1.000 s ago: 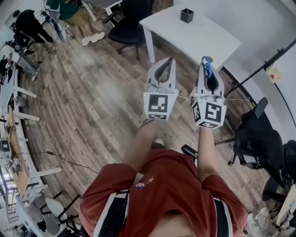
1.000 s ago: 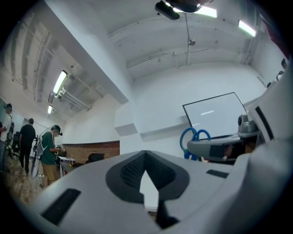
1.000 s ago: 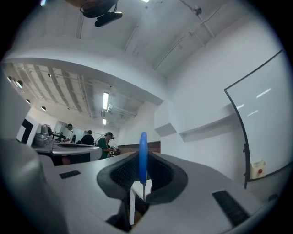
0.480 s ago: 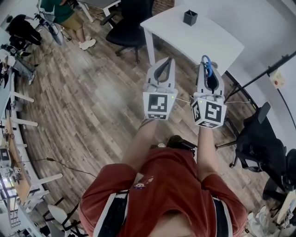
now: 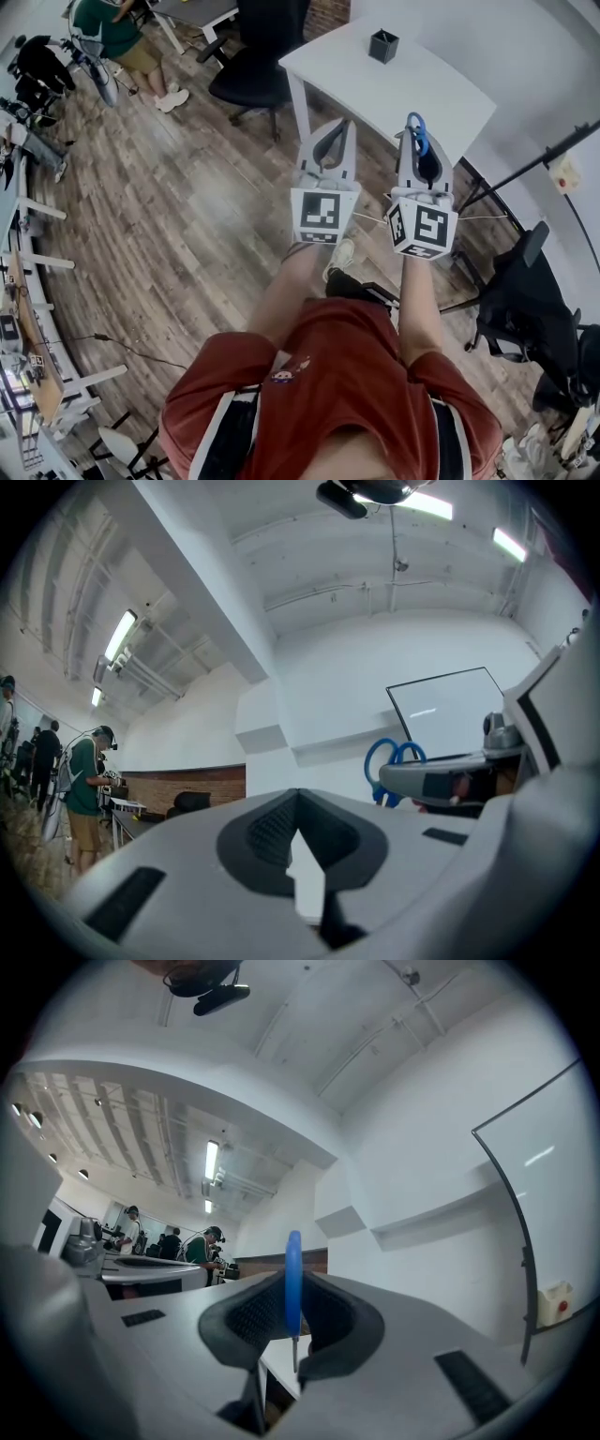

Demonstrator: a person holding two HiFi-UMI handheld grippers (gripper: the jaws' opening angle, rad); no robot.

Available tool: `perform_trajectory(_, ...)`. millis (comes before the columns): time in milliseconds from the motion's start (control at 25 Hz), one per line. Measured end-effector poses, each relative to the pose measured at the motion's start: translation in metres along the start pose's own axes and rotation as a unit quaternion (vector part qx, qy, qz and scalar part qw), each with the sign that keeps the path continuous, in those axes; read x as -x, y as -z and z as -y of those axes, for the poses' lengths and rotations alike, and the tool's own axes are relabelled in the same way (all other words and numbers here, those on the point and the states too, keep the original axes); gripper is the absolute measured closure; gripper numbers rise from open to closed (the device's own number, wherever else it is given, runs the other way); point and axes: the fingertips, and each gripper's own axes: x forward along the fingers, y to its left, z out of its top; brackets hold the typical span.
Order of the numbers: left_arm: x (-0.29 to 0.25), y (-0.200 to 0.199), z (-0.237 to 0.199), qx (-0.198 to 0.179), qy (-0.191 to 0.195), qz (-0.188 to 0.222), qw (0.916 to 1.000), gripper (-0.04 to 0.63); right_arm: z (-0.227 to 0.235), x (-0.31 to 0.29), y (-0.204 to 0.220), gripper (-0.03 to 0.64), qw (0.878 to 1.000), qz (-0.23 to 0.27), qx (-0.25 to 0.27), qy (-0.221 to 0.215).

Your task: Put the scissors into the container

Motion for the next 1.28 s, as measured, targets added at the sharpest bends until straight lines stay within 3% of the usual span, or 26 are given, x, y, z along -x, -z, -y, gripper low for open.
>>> perform_trajectory(920, -0.223, 0.056, -0.056, 0.002, 0.016, -0.018, 0.9997, 0.583, 0.098, -0.204, 0.068, 0.558, 0.999, -0.024, -0.034, 0.015)
perform_trajectory(1280, -0.269, 0.074, -0.064, 0.003, 0.011, -0.027, 0.9996, 0.583, 0.122, -0.246, 0.085, 0.558, 0.999, -0.027, -0.040, 0.014)
